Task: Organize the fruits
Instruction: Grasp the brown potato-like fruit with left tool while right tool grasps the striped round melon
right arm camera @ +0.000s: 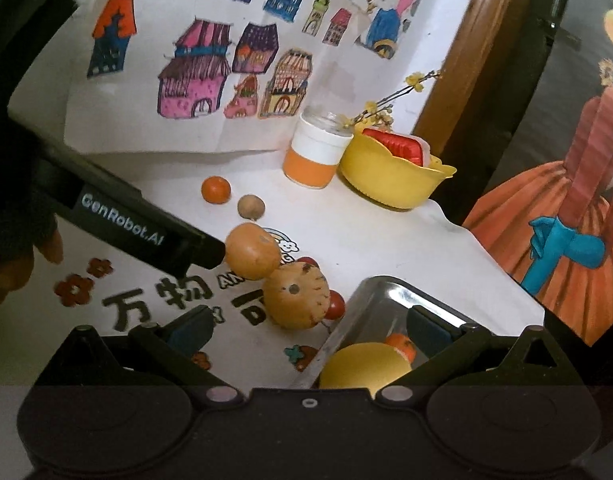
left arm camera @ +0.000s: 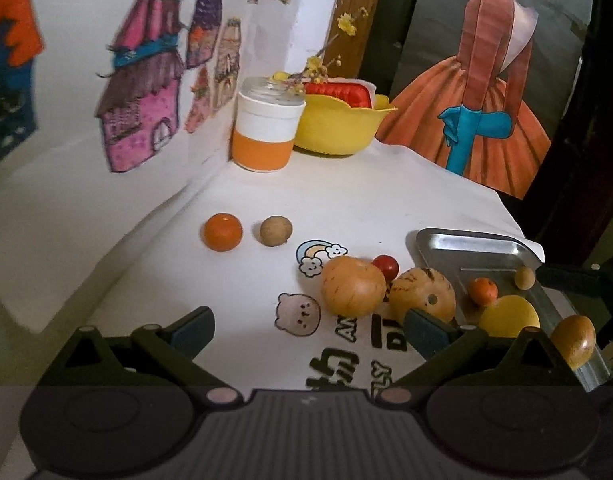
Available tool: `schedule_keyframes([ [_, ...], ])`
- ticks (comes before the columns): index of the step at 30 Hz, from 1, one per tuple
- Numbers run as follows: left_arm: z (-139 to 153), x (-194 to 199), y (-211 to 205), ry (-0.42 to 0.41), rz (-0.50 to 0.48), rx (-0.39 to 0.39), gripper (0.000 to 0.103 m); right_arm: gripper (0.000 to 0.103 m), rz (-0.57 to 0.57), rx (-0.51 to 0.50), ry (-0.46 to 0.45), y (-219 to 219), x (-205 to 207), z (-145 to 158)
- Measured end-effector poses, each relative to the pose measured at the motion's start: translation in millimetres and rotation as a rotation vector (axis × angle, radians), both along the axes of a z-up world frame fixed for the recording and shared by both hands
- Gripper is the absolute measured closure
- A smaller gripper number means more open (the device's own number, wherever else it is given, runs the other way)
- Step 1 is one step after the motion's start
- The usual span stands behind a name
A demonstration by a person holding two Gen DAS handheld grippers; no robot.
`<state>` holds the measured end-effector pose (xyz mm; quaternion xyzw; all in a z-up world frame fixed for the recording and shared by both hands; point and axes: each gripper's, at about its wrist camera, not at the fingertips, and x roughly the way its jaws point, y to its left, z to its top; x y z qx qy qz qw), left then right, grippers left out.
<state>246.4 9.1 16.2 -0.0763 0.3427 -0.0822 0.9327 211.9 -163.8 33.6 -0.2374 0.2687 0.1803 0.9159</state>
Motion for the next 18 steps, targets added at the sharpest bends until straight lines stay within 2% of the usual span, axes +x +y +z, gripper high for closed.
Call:
schedule_keyframes([
  [10, -12, 25, -9, 0.052, -0.002, -0.007, 0.001, 0.013, 0.048, -0.021, 0.035, 4, 25, -14],
  [18, -14, 33, -19, 0.035, -0.038, -0.023, 0.001, 0.021, 0.071, -0.021, 0.056, 9, 34, -17],
])
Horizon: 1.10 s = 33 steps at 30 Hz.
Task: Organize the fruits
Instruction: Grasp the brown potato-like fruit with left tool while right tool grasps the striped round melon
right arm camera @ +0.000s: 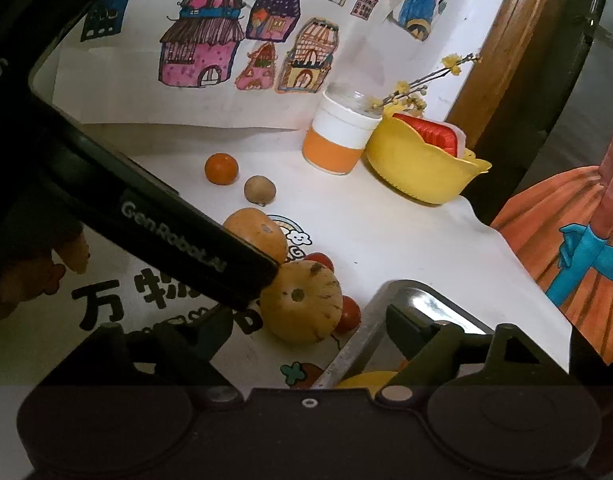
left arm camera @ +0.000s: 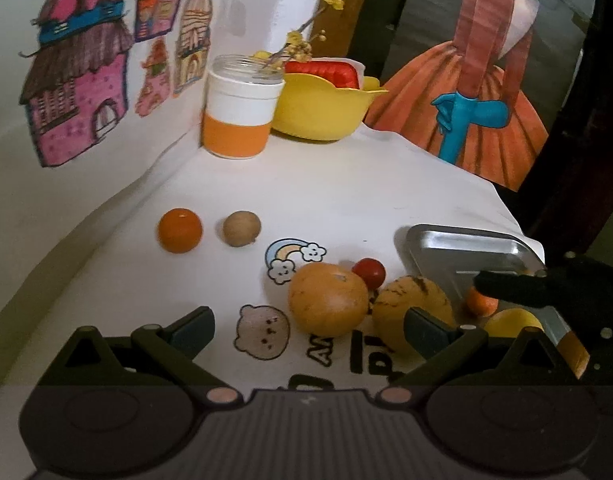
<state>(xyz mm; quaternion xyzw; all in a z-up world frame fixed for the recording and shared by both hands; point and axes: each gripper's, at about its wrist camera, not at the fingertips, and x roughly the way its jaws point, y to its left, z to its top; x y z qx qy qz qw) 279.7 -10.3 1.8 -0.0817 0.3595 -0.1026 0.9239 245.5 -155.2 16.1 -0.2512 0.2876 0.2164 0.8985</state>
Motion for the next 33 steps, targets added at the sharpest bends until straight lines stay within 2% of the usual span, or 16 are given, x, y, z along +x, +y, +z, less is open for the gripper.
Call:
schedule_keyframes([
  [4, -1, 3, -2, -0.008, -0.004, -0.01, 0.002, 0.025, 0.009, -0.002, 0.006, 2, 4, -2],
  [14, -2, 7, 9, -0.002, 0.018, -0.089, 0.018, 0.04, 0.022, -0.001, 0.027, 10, 14, -8],
  [24, -3, 11, 11, 0.014, 0.029, -0.133, 0.036, 0.041, 0.009, 0.011, 0.02, 13, 21, -10],
  [28, -3, 12, 11, 0.02, 0.029, -0.148, 0.044, 0.049, 0.016, 0.022, 0.013, 13, 20, -11],
  [33, -5, 11, 11, 0.034, 0.022, -0.163, 0.049, 0.05, 0.012, 0.025, 0.01, 10, 14, -11],
])
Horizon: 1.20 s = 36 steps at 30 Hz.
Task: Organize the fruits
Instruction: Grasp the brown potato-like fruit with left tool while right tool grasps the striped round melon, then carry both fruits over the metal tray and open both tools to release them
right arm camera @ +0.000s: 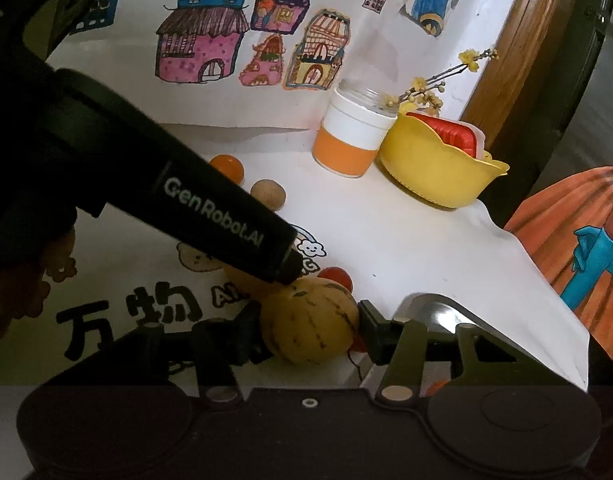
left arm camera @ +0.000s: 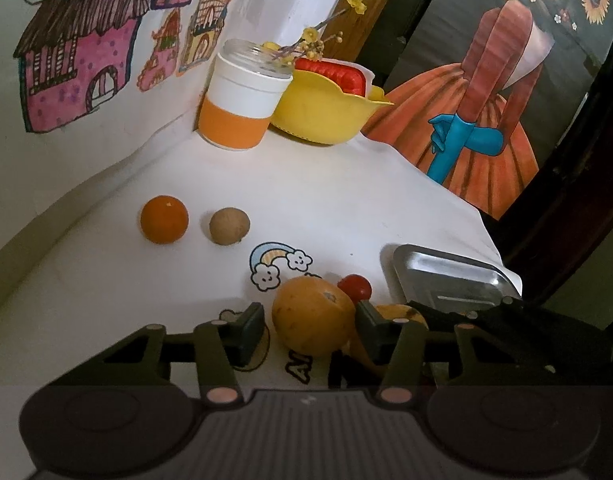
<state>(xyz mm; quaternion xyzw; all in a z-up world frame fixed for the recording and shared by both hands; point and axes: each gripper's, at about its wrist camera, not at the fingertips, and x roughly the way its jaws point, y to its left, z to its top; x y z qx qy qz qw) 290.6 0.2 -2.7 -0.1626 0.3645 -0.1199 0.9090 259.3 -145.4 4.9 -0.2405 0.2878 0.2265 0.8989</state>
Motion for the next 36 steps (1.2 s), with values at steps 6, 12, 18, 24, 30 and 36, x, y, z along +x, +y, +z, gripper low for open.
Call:
schedule_keyframes([
  [6, -2, 2, -7, -0.003, -0.004, 0.018, 0.049, 0.05, 0.002, 0.023, 0.025, -7, -8, 3],
  [12, -2, -6, -15, -0.034, -0.002, 0.056, 0.056, 0.05, 0.004, 0.05, 0.031, -10, -19, 4],
  [18, 0, -23, -17, -0.043, -0.017, 0.085, 0.057, 0.05, 0.012, 0.09, 0.04, -12, -38, 5],
  [24, 2, -41, -16, -0.031, -0.016, 0.075, 0.057, 0.05, 0.025, 0.126, 0.043, -15, -58, 9],
  [30, 4, -61, -20, -0.022, -0.024, 0.064, 0.057, 0.05, 0.024, 0.154, 0.033, -23, -81, 18],
  [36, 11, -79, -33, -0.027, -0.047, 0.063, 0.057, 0.05, 0.003, 0.178, 0.026, -40, -106, 24],
])
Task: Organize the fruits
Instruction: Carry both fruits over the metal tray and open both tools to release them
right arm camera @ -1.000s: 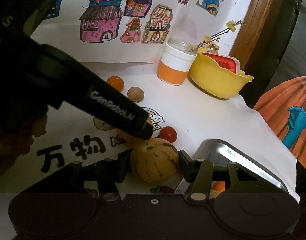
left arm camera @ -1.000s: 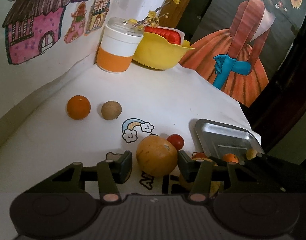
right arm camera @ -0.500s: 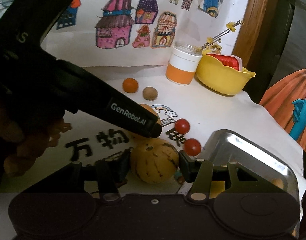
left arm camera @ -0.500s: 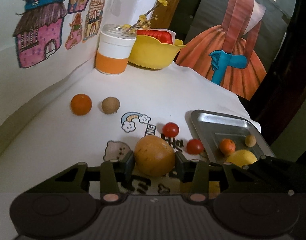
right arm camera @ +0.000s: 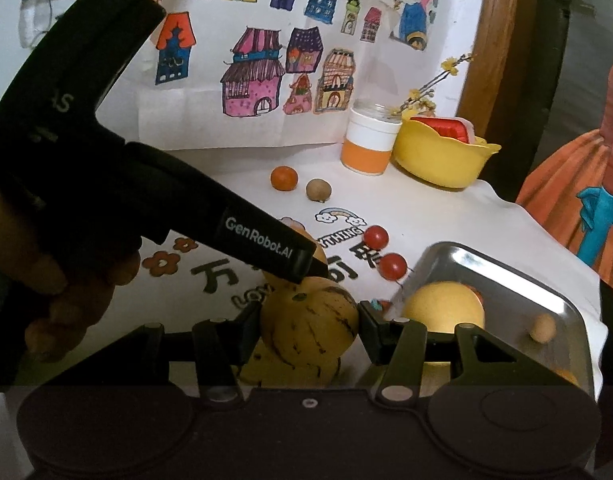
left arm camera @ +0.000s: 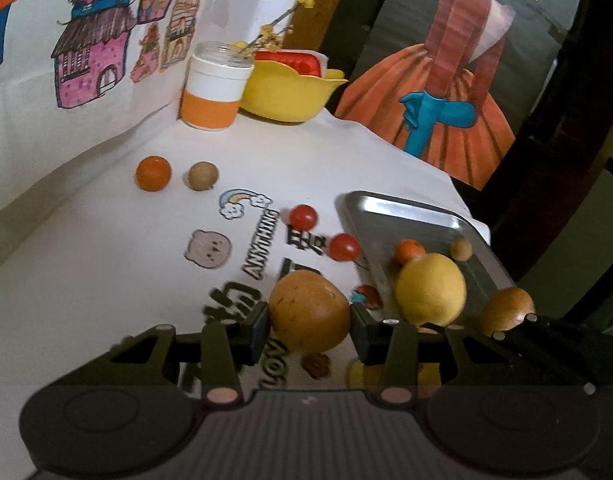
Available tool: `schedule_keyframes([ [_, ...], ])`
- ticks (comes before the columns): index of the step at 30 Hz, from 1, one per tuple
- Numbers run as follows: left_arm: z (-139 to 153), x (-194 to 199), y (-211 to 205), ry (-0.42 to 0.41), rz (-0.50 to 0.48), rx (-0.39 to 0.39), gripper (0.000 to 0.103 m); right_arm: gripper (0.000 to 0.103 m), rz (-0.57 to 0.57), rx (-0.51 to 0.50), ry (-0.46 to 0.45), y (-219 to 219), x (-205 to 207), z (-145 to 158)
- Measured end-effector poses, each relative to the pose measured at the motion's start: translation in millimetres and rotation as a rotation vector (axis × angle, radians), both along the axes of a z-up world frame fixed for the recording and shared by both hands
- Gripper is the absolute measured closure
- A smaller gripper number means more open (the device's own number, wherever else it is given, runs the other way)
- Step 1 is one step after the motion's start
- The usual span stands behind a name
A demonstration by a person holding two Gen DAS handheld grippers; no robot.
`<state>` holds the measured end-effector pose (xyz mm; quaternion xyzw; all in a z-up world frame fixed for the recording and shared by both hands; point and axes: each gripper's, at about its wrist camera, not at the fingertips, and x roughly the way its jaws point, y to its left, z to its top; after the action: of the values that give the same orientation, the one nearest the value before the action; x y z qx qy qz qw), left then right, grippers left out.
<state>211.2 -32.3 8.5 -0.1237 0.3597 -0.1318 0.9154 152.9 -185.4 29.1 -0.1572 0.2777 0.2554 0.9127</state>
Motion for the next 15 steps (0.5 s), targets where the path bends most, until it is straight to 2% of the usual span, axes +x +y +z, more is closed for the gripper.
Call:
schedule_keyframes([
  [15, 22, -23, -61, -0.036, -0.107, -0.024, 0.057, 0.05, -0.175, 0.039, -0.089, -80, -31, 28],
])
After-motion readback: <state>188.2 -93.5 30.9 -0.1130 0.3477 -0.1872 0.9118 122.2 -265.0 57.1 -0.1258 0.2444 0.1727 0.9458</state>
